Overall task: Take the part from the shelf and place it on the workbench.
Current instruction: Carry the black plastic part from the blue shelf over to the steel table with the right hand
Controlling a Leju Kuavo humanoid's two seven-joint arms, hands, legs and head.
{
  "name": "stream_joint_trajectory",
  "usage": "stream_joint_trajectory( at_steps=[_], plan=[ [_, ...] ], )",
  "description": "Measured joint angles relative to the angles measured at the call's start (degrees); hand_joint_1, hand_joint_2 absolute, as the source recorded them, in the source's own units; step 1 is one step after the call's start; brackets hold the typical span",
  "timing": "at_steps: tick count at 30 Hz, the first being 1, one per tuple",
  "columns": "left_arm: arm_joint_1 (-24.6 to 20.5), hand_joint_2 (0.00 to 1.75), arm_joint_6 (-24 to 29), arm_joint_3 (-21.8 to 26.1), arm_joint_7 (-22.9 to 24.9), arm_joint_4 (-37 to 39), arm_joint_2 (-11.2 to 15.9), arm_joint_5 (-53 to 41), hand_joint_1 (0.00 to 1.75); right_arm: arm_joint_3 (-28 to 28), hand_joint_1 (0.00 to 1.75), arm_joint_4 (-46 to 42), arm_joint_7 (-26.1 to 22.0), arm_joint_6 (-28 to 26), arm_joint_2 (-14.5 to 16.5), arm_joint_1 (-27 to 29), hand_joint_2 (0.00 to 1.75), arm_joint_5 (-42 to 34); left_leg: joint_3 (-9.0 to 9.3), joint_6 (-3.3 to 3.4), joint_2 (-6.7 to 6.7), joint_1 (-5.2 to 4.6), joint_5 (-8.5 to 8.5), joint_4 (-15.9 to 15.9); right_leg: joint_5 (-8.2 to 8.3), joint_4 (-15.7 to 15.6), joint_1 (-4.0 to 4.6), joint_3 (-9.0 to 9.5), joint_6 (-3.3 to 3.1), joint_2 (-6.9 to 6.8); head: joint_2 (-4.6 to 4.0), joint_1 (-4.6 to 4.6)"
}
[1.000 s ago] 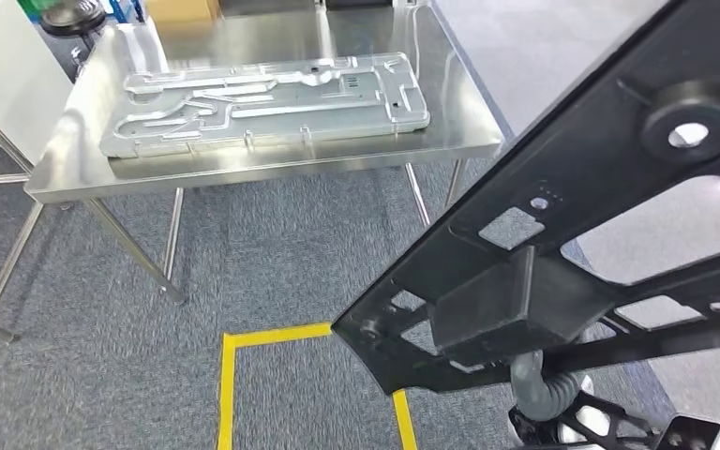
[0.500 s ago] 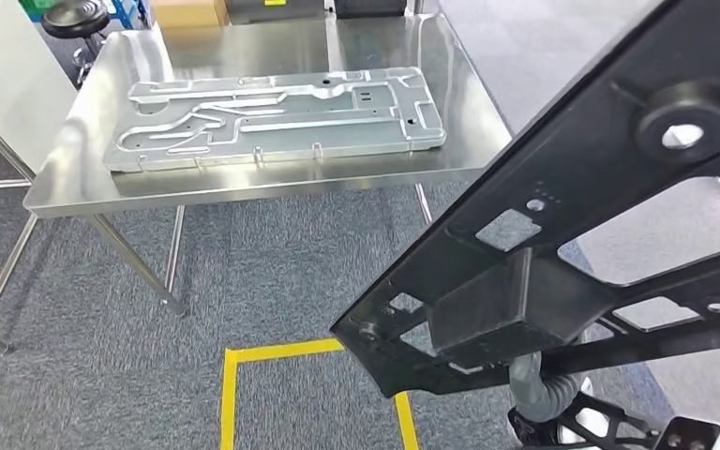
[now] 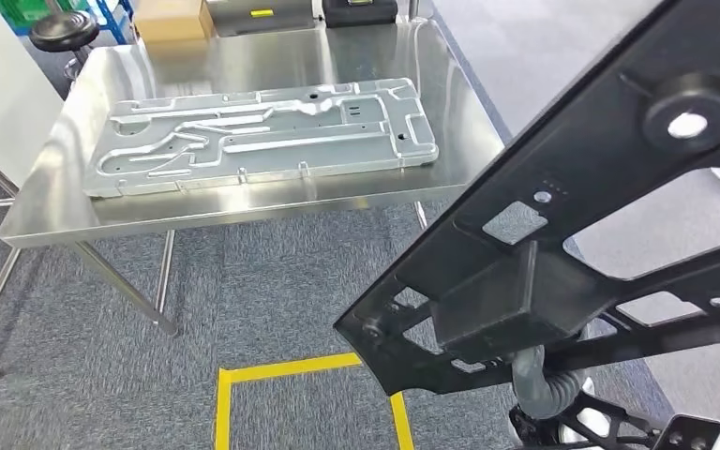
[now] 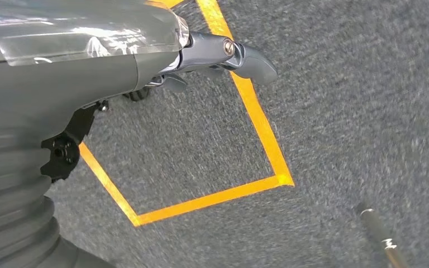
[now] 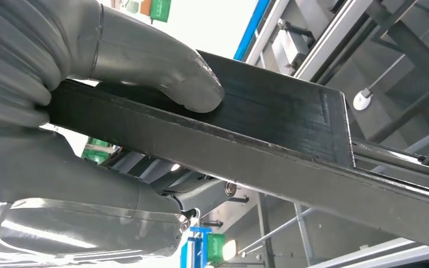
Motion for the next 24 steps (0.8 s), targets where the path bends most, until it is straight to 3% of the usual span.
stream_joint_trajectory(
  at_steps=[3,5,6,9,10,11,12,13,14,15,17,20,22,24],
  plan=[
    [0.04,1.75,-0.07,-0.03,-0.05,0.00,0.09,-0.02,0.00,-0.16,1.75,0.07,-0.01,0.02,-0.17,0.05,1.75,-0.28,0.94,1.20,-0.06,-0.08,0.35,-1.28,-0.34,0.52,0.16,0.76,1.09,0.04,0.00,0.00],
    [-0.04,1.75,-0.14,-0.06,-0.08,0.00,0.10,0.06,0.00,-0.30,1.75,0.06,-0.01,-0.02,-0.31,0.04,1.75,-0.30,1.96,1.82,-0.12,0.11,0.49,-1.78,-0.88,2.84,0.12,-0.04,1.60,-0.13,0.00,0.01],
    [-0.11,1.75,-0.19,-0.07,-0.09,0.00,0.10,0.03,0.00,-0.33,1.75,0.05,-0.02,-0.03,-0.35,0.03,1.75,-0.28,2.38,2.06,-0.12,0.16,0.34,-1.92,-1.86,5.31,0.05,-1.51,1.83,-0.22,0.00,0.01],
    [-0.13,1.75,-0.24,-0.07,-0.09,0.00,0.10,0.02,0.00,-0.35,1.75,0.07,-0.02,-0.05,-0.35,0.20,1.75,0.10,2.97,2.41,-0.12,0.08,-0.47,-1.95,-5.73,14.53,-0.07,-8.28,2.37,-0.33,0.00,0.02],
    [-0.09,1.75,-0.23,-0.07,-0.09,0.00,0.10,0.04,0.00,-0.35,1.75,0.08,-0.02,-0.08,-0.35,0.27,1.75,0.29,3.30,2.40,-0.15,0.05,-0.83,-1.95,-5.79,15.65,-0.09,-9.79,2.43,-0.33,0.00,0.02],
    [-0.05,1.75,-0.22,-0.07,-0.09,0.00,0.10,0.05,0.00,-0.35,1.75,0.08,-0.02,-0.10,-0.35,0.30,1.75,0.44,3.77,2.35,-0.20,0.03,-1.21,-1.95,-4.57,14.81,-0.11,-10.30,2.35,-0.33,0.00,0.02],
    [-0.03,1.75,-0.22,-0.07,-0.09,0.00,0.10,0.06,0.00,-0.35,1.75,0.08,-0.02,-0.13,-0.35,0.31,1.75,0.53,4.38,2.26,-0.25,0.02,-1.65,-1.95,-2.26,12.20,-0.10,-9.89,2.14,-0.33,0.00,0.02],
    [-0.01,1.75,-0.21,-0.07,-0.09,0.00,0.09,0.07,0.00,-0.35,1.75,0.08,-0.02,-0.14,-0.35,0.30,1.75,0.58,4.92,2.14,-0.29,0.02,-2.11,-1.98,0.74,8.37,-0.01,-8.84,1.77,-0.34,0.00,0.02],
    [-0.01,1.75,-0.21,-0.07,-0.09,0.01,0.06,0.06,0.00,-0.35,1.75,0.08,-0.02,-0.13,-0.35,0.31,1.75,0.62,5.48,1.94,-0.32,-0.02,-2.54,-1.99,2.56,5.10,0.19,-7.89,1.41,-0.37,0.00,0.01],
    [-0.03,1.75,-0.21,-0.07,-0.09,0.01,0.03,0.06,0.00,-0.34,1.75,0.08,-0.02,-0.13,-0.35,0.32,1.75,0.65,5.86,1.64,-0.35,-0.04,-2.97,-2.05,3.25,2.83,0.41,-7.18,1.05,-0.36,0.00,0.01],
    [-0.07,1.75,-0.20,-0.07,-0.09,0.01,-0.03,0.06,0.00,-0.32,1.75,0.05,-0.02,-0.11,-0.35,0.37,1.75,0.68,6.70,0.88,-0.34,-0.11,-3.31,-1.93,2.75,1.40,0.76,-6.63,0.34,-0.28,0.00,0.03],
    [-0.24,1.75,-0.21,-0.08,-0.09,0.01,0.02,0.06,0.00,-0.33,1.75,-0.04,-0.03,-0.10,-0.28,0.35,1.75,0.71,7.15,-0.07,-0.26,-0.14,-3.97,-0.12,3.40,0.44,0.36,-4.58,-0.76,-0.22,0.00,0.02],
    [-0.42,1.75,-0.21,-0.09,-0.08,0.02,0.01,0.00,0.00,-0.34,1.75,-0.11,-0.03,-0.09,-0.24,0.29,1.75,0.72,4.35,-0.55,-0.23,0.09,-5.94,4.95,3.05,0.09,0.12,-3.40,-1.13,-0.35,0.00,0.01],
    [-0.35,1.75,-0.20,-0.09,-0.09,0.02,0.04,-0.08,0.00,-0.34,1.75,-0.10,-0.02,-0.04,-0.22,0.33,1.75,0.69,-0.47,-0.94,-0.23,0.31,-8.45,11.33,2.32,0.08,0.10,-2.75,-1.27,-0.32,0.00,-0.01]
  ],
)
